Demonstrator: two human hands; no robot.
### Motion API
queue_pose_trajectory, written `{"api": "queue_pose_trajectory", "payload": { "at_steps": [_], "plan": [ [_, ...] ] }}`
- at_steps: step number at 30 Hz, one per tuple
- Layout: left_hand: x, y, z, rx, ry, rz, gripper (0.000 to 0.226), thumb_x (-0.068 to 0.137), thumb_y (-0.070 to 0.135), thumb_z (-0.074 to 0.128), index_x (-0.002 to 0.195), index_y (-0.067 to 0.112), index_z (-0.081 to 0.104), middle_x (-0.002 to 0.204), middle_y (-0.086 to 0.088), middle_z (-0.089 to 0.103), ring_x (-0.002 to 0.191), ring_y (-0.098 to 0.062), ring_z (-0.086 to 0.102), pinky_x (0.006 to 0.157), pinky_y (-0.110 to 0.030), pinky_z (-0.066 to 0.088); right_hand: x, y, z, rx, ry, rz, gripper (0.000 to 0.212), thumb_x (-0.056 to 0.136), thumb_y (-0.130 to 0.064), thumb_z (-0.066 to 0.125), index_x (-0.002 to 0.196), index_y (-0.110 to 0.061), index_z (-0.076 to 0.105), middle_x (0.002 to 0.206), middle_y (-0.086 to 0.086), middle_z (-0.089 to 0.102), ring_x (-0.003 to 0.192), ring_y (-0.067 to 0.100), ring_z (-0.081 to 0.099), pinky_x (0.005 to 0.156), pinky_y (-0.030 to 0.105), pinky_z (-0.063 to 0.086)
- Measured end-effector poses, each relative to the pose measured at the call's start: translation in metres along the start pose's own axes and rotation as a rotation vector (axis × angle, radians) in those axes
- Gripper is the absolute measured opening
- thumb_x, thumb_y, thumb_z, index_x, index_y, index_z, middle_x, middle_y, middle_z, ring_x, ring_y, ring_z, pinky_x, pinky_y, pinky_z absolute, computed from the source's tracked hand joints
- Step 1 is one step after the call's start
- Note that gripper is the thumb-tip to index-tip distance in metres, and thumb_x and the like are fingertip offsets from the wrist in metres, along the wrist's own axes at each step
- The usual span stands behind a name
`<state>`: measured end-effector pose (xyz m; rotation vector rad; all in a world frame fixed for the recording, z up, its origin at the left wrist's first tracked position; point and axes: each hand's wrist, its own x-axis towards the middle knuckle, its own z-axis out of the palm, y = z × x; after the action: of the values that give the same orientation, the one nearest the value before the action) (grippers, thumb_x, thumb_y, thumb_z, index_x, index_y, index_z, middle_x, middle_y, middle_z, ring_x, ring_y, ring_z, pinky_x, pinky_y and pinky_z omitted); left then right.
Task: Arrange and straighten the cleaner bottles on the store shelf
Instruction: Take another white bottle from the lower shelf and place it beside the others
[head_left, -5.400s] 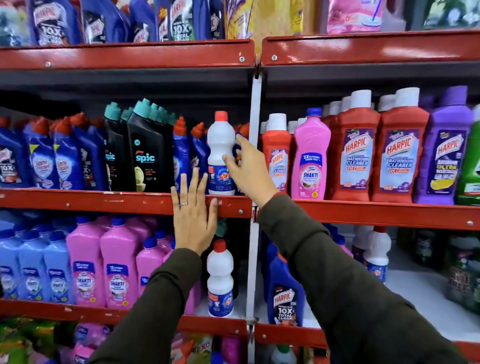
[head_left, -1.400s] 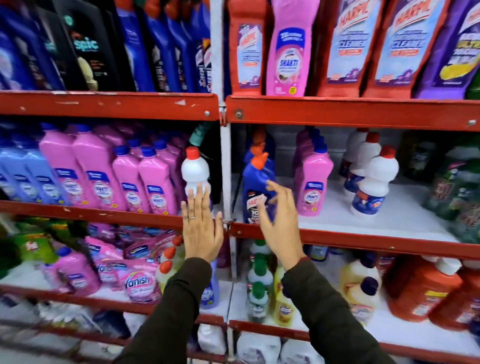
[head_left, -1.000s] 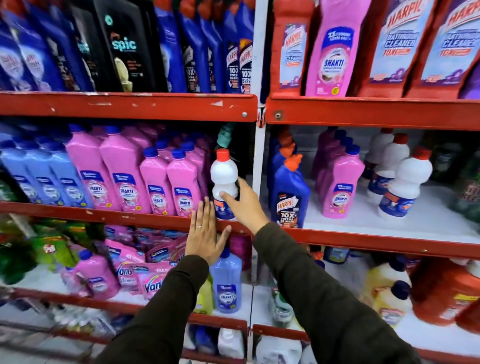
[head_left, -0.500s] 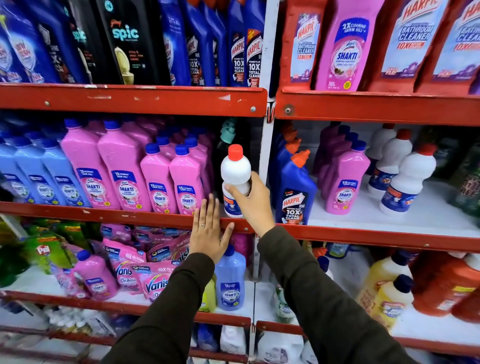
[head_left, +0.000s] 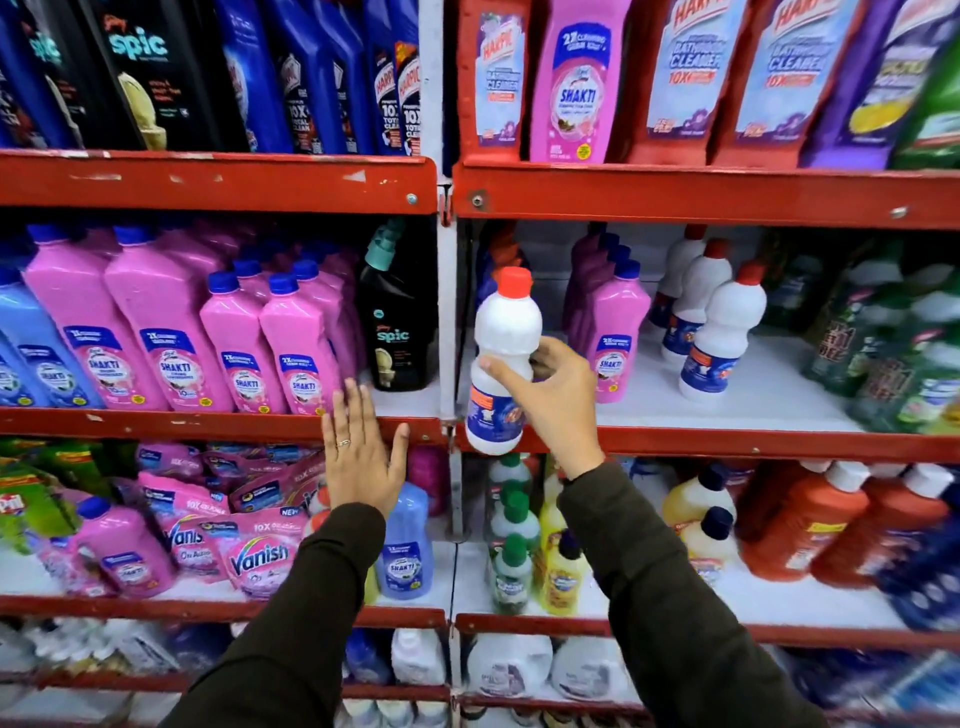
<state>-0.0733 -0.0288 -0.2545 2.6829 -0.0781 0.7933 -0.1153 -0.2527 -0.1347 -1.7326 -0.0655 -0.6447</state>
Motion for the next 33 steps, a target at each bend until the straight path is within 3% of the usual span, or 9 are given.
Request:
{"api": "queue_pose_trajectory", "payload": {
  "at_steps": [2,6,10,13,15,20,28,33],
  "plan": [
    [-0.011,0.022,0.006,-0.01,0.039,-0.001,0.08,0.103,0.054,0.017,0.163,0.0,0.015,0.173,-0.017,0.008,0.161,-0.034,0.008,0.13,-0.053,0.01,0.002,0.006,-0.029,-0.002,0.025,0.02,0.052,0.071,-0.038,0.09,0.113,-0.012,0.073,0.108,0.0,0.079,0.1,0.013,0.075,0.086,0.035,0.062],
    [-0.029,0.087,0.02,-0.061,0.069,0.163,0.075,0.103,0.045,0.031,0.161,-0.001,0.021,0.172,-0.019,0.014,0.159,-0.035,0.015,0.13,-0.044,0.0,0.006,0.018,-0.088,-0.033,0.113,0.024,0.057,0.066,-0.044,0.09,0.114,-0.017,0.075,0.1,-0.01,0.077,0.088,-0.008,0.072,0.073,0.011,0.055],
    [-0.037,0.15,0.033,-0.074,0.026,0.337,0.073,0.103,0.043,0.034,0.163,0.003,0.018,0.172,-0.015,0.012,0.16,-0.026,0.005,0.131,-0.038,-0.008,0.017,0.031,-0.14,-0.037,0.22,0.062,0.051,0.065,-0.041,0.094,0.108,-0.02,0.074,0.101,-0.011,0.077,0.092,-0.007,0.072,0.078,0.015,0.056],
    [-0.033,0.184,0.044,-0.043,-0.031,0.403,0.073,0.104,0.045,0.031,0.164,0.005,0.016,0.173,-0.013,0.009,0.161,-0.027,0.007,0.131,-0.041,0.0,0.028,0.04,-0.175,-0.061,0.293,0.048,0.046,0.067,-0.039,0.093,0.105,-0.026,0.072,0.096,-0.02,0.074,0.086,-0.018,0.067,0.074,0.006,0.052],
    [-0.032,0.198,0.051,0.002,-0.05,0.378,0.074,0.104,0.047,0.028,0.163,0.004,0.017,0.173,-0.014,0.011,0.161,-0.029,0.01,0.131,-0.047,0.012,0.036,0.046,-0.197,-0.093,0.331,0.048,0.046,0.068,-0.039,0.092,0.107,-0.025,0.072,0.096,-0.017,0.073,0.085,-0.02,0.066,0.071,0.001,0.049],
    [-0.036,0.205,0.065,0.037,-0.08,0.243,0.078,0.103,0.052,0.025,0.161,0.001,0.021,0.171,-0.017,0.015,0.158,-0.033,0.016,0.127,-0.053,0.027,0.056,0.062,-0.232,-0.168,0.377,0.062,0.055,0.069,-0.037,0.092,0.115,-0.013,0.073,0.111,0.003,0.077,0.1,0.01,0.069,0.086,0.026,0.054],
    [-0.036,0.207,0.073,0.047,-0.062,0.238,0.082,0.101,0.056,0.028,0.161,0.0,0.022,0.171,-0.017,0.015,0.158,-0.033,0.014,0.128,-0.046,0.012,0.078,0.078,-0.243,-0.235,0.355,0.069,0.057,0.069,-0.038,0.092,0.116,-0.013,0.072,0.116,0.008,0.077,0.098,0.012,0.067,0.08,0.021,0.049],
    [-0.035,0.205,0.077,0.052,-0.045,0.246,0.082,0.102,0.055,0.03,0.161,0.0,0.021,0.171,-0.017,0.014,0.158,-0.033,0.015,0.129,-0.041,0.002,0.077,0.09,-0.24,-0.282,0.336,0.09,0.059,0.069,-0.043,0.091,0.116,-0.013,0.072,0.117,0.007,0.077,0.103,0.018,0.071,0.084,0.027,0.053]
  ]
}}
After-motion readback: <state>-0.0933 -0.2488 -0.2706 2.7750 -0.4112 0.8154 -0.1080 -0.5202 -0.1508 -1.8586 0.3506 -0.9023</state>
